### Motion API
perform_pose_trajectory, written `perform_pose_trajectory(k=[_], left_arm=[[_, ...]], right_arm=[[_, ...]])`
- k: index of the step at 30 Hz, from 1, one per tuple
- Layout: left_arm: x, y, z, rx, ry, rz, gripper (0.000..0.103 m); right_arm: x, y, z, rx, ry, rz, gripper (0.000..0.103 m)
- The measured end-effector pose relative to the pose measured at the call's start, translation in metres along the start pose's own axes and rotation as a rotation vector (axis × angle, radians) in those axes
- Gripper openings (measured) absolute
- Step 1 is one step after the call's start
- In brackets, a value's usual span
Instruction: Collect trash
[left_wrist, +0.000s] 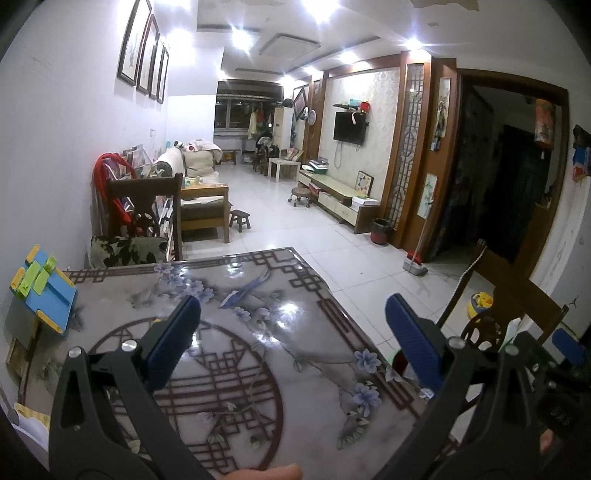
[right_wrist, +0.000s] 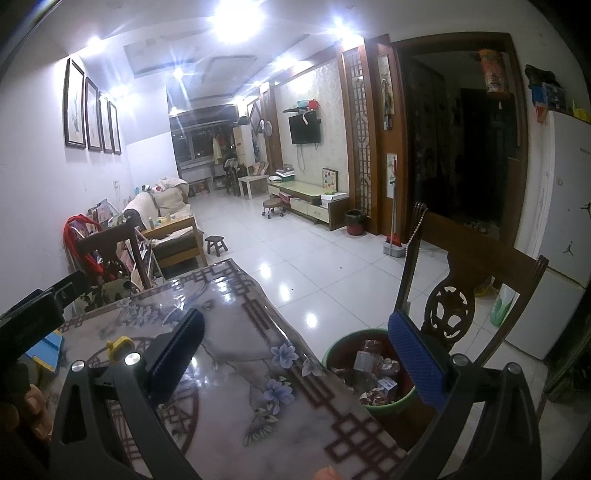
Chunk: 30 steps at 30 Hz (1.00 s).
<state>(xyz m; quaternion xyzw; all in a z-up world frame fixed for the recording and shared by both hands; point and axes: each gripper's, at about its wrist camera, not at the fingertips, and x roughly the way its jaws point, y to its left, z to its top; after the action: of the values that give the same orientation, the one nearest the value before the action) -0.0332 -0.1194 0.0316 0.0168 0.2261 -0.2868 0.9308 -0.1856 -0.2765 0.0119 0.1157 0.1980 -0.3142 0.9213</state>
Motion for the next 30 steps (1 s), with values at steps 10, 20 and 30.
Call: perform_pose_trajectory(k=[10,20,30], left_arm=[[0.002,0.014,-0.001,-0.009,-0.005,0.024,0.098],[0.017,0.04,-0.002,-0.041,0.016,0.072,0.098],[0.085,0.139,-0.07,-0.143,0.207,0.351,0.098]], right_arm=[[0.012,0.007,-0.004,-0.025,0.019,0.026,0.096],[0.039,0.031,0.0,-0.063,0.064,0.08,0.096],[0.149,0.083,-0.05,-0.212,0.28,0.159,0.096]])
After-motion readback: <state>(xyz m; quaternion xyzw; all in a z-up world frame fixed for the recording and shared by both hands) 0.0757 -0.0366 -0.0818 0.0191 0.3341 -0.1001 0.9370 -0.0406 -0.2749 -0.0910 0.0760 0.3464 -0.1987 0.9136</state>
